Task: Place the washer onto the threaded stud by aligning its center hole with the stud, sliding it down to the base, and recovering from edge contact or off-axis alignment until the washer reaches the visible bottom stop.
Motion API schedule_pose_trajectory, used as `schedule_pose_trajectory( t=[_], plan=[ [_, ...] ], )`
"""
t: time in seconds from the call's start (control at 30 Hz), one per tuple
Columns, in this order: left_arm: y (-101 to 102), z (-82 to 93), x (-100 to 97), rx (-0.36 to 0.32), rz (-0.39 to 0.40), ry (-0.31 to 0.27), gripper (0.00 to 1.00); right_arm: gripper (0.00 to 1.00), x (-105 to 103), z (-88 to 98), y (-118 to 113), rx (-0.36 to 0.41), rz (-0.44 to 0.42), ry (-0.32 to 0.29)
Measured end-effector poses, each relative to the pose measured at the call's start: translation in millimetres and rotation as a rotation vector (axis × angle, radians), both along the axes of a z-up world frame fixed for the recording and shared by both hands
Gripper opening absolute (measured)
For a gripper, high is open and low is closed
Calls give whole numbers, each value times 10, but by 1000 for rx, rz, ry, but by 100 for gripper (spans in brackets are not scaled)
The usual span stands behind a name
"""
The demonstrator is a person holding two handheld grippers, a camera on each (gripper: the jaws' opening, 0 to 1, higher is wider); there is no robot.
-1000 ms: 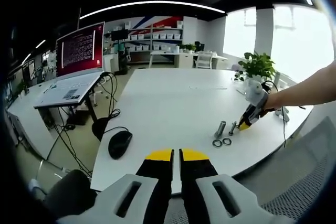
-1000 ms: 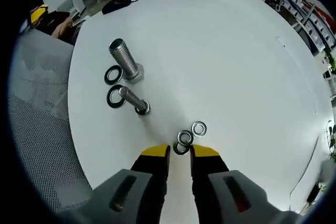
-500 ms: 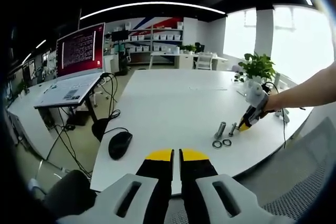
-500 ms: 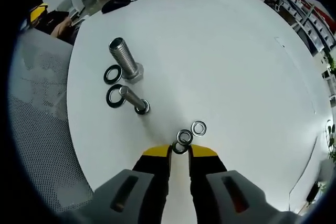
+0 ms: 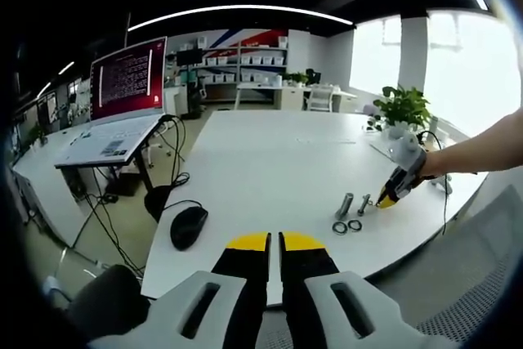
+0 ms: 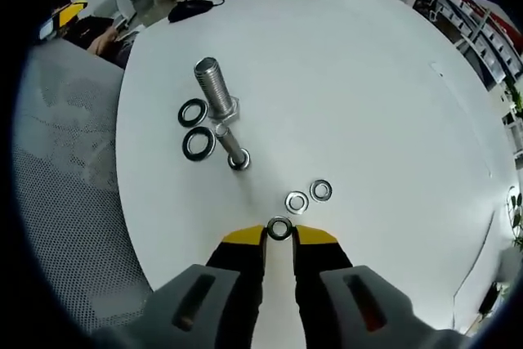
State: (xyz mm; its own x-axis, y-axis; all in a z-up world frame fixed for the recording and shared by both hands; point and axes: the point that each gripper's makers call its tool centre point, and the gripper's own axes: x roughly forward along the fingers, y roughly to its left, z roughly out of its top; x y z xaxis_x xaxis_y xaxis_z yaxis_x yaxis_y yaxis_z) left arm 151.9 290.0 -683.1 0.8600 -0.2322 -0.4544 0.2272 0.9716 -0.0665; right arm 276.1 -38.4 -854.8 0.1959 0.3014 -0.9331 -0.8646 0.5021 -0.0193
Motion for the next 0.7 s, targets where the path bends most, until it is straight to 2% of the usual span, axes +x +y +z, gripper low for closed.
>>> schedule_pose_trajectory(
  t=[0.27,0.37,0.53,0.7],
  plan=[
    [7,33,10,-7,5,-20,2,14,-48,160,29,56,18,-2],
    [23,-8,-4,-1,15,8,2,14,-53,246,79,90,22,-5],
    [43,-5,0,-1,31,9,2,14,-63,402,182,123,58,-30],
    [49,10,9,-6,24,-5,2,14,-101,512,252,141,47,-49]
  ],
)
